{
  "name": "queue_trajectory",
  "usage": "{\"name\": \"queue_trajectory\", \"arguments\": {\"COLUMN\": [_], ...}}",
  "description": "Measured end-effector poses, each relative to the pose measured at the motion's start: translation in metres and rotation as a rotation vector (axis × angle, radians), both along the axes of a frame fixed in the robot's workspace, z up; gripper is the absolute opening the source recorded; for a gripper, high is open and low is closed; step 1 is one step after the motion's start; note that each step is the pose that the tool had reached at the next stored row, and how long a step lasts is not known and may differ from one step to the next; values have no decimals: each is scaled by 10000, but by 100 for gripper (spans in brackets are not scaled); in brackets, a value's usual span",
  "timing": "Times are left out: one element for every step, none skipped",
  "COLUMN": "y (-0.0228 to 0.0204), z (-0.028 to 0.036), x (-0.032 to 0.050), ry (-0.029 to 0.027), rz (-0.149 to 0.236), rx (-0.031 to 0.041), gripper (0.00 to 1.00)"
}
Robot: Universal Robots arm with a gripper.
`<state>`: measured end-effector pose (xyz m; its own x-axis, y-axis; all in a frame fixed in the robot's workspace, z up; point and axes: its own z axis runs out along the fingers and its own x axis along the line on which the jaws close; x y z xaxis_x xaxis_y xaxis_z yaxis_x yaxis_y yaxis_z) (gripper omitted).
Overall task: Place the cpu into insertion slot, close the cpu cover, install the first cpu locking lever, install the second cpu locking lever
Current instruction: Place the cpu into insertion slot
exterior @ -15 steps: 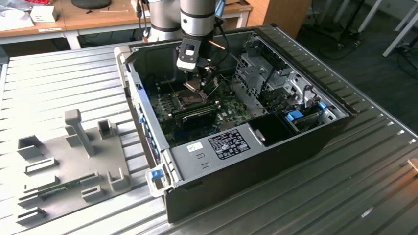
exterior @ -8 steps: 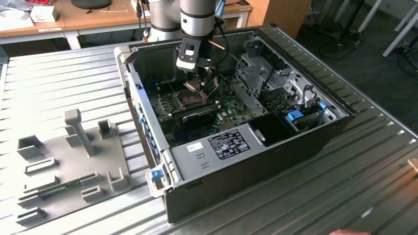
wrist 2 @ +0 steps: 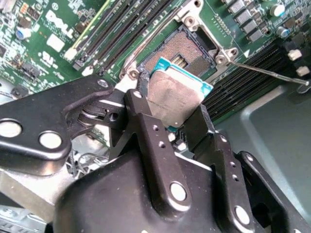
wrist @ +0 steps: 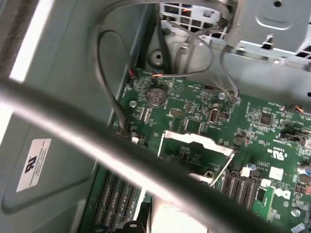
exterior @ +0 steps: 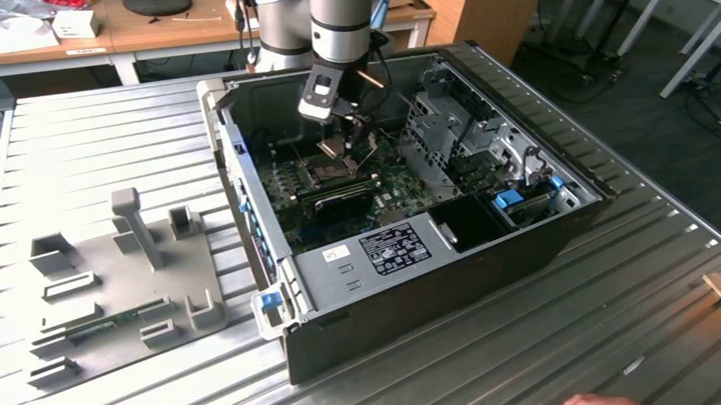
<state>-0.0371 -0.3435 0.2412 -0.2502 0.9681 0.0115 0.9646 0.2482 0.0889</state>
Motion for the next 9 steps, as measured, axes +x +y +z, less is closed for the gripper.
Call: {"name": "queue_trajectory", "arguments": {"y": [0, 0, 0, 0, 0, 0, 0, 0, 0], "z": [-1, -2, -2, -3, -4, -4, -5, -5, -5], "x": [0, 0, 0, 0, 0, 0, 0, 0, 0], "ry": [-1, -1, -1, -1, -2, -2, -3, -3, -2], "rz": [-72, -145, -215, -295, -384, -486, -590, -691, -804], "rx": [1, 1, 1, 2, 2, 0, -3, -6, -6], "gripper": [54, 54, 54, 54, 54, 54, 54, 54, 54]}}
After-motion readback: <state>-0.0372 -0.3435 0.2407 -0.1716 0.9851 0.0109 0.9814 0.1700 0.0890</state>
